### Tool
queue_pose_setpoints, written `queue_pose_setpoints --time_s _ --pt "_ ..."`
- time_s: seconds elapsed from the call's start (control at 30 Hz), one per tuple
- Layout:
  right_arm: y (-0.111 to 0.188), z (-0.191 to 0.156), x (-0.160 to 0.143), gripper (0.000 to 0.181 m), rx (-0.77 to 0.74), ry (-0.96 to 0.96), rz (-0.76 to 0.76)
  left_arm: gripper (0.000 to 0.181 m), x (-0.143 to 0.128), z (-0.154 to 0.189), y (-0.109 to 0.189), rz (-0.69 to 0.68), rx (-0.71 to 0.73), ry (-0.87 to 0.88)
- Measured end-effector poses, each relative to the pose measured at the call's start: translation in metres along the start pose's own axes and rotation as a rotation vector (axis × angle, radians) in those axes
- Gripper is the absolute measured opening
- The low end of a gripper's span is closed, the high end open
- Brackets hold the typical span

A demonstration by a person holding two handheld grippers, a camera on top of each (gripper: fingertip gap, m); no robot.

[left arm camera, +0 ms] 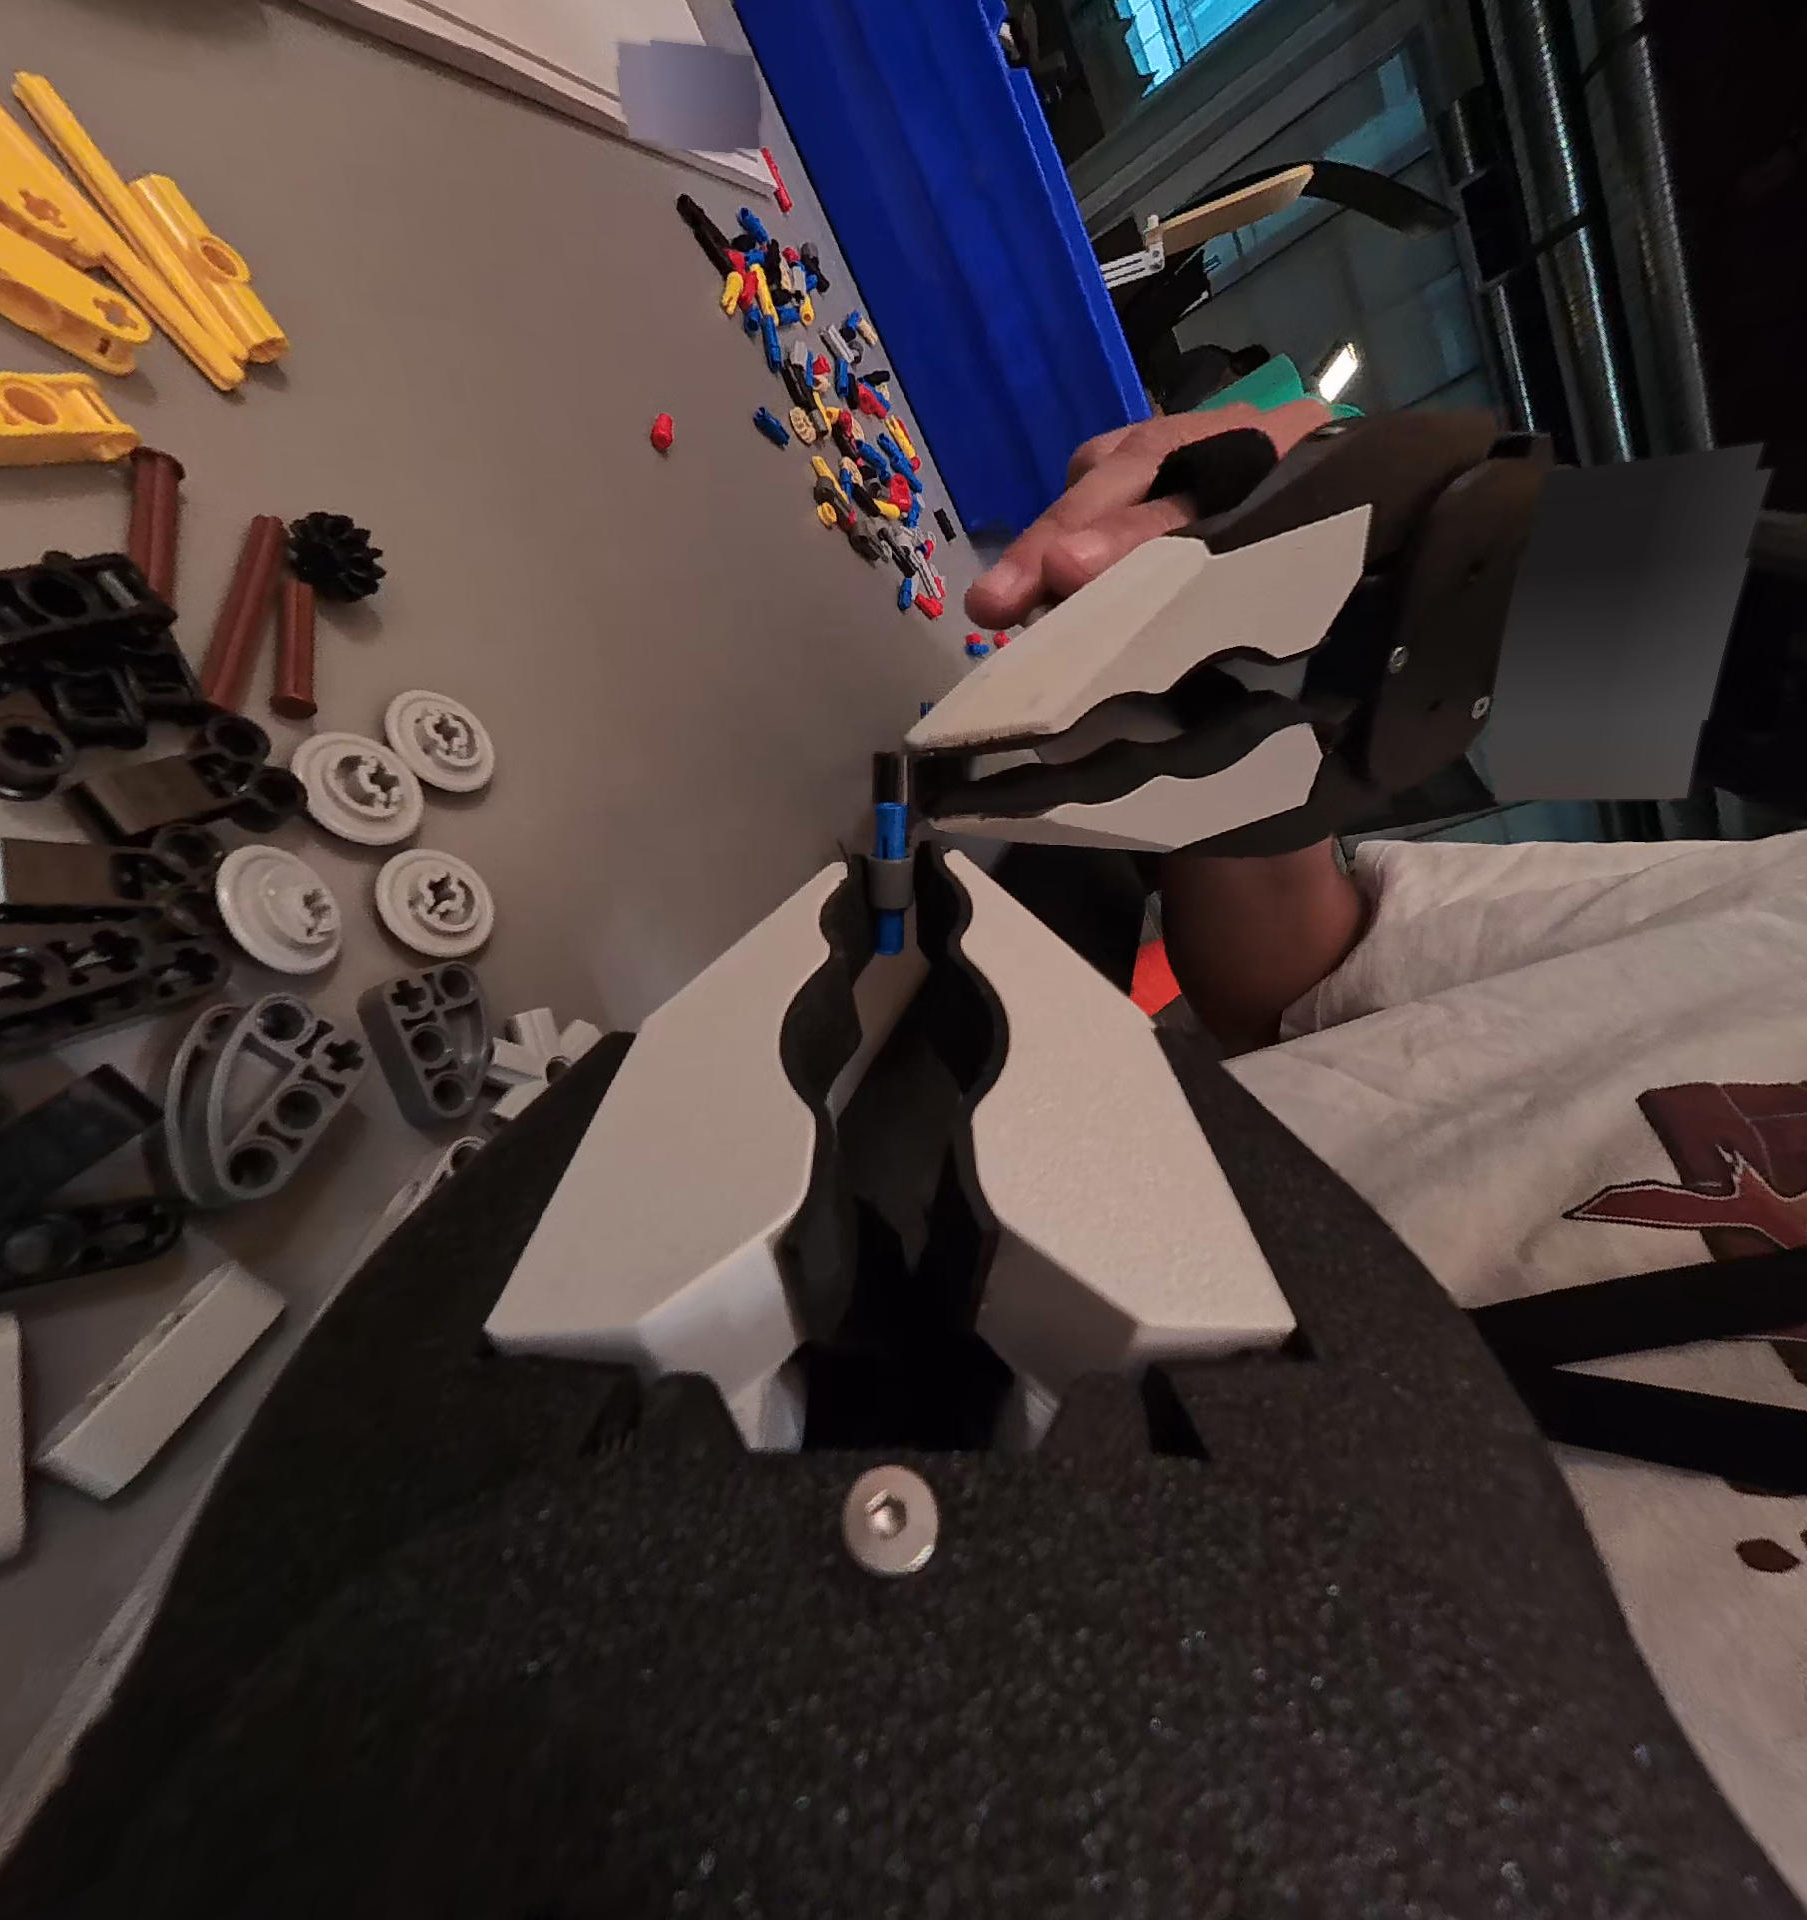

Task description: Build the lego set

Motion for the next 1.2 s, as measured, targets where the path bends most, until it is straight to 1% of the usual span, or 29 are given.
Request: queue_pose_setpoints --time_s 0.1,0.33,0.47,0.57,0.63,0.7,0.77,0.8,0.83,0.97,1.0,1.03,1.1,1.2 --pt "0.0 0.0 -0.001 0.007 0.021 -0.017 0.035 0.006 -0.001 0.003 0.0 -0.004 -0.004 -0.032" --pt "0.007 -0.005 0.002 0.008 0.214 -0.211 0.265 0.005 -0.005 0.014 0.0 -0.057 -0.054 -0.115" --pt "0.006 -0.008 -0.003 0.008 0.422 -0.362 0.291 0.006 -0.008 0.015 -0.002 -0.109 -0.063 -0.152" --pt "0.007 -0.007 -0.001 0.008 0.54 -0.458 0.312 0.006 -0.006 0.018 -0.002 -0.115 -0.081 -0.188" --pt "0.012 -0.008 0.003 0.009 0.654 -0.536 0.35 0.006 -0.004 0.02 -0.002 -0.112 -0.1 -0.204" --pt "0.009 -0.005 0.002 0.008 0.695 -0.583 0.352 0.006 -0.002 0.02 -0.002 -0.102 -0.1 -0.202" --pt "0.006 -0.003 0.0 0.008 0.662 -0.555 0.333 0.006 0.0 0.015 -0.002 -0.101 -0.089 -0.166" --pt "0.006 -0.002 0.0 0.008 0.622 -0.51 0.321 0.005 0.001 0.014 -0.002 -0.102 -0.088 -0.151" --pt "0.004 0.002 -0.004 0.007 0.551 -0.453 0.286 0.006 0.001 0.013 -0.002 -0.108 -0.088 -0.139" --pt "0.001 0.028 -0.035 0.007 0.208 -0.102 0.02 0.005 0.001 0.006 -0.003 -0.111 -0.076 -0.074" --pt "0.001 0.03 -0.045 0.007 0.15 0.004 -0.052 0.005 0.002 0.006 -0.003 -0.108 -0.078 -0.068" --pt "-0.001 0.032 -0.054 0.007 0.099 0.087 -0.112 0.005 0.002 0.006 -0.003 -0.109 -0.081 -0.066" --pt "-0.005 0.034 -0.069 0.007 0.036 0.188 -0.204 0.006 0.0 0.006 -0.004 -0.121 -0.085 -0.072" --pt "-0.007 0.039 -0.087 0.007 -0.064 0.345 -0.298 0.006 -0.001 0.006 -0.005 -0.121 -0.075 -0.088"
Point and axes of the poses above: each gripper's, where its closed fingertips meet, y back along the fingers, x out of its top, z = x × y across the jaws, the point moved 2 cm from there along y, back along the fingers, and after that the axes turned 1 degree about z, right-handed, at the moved point
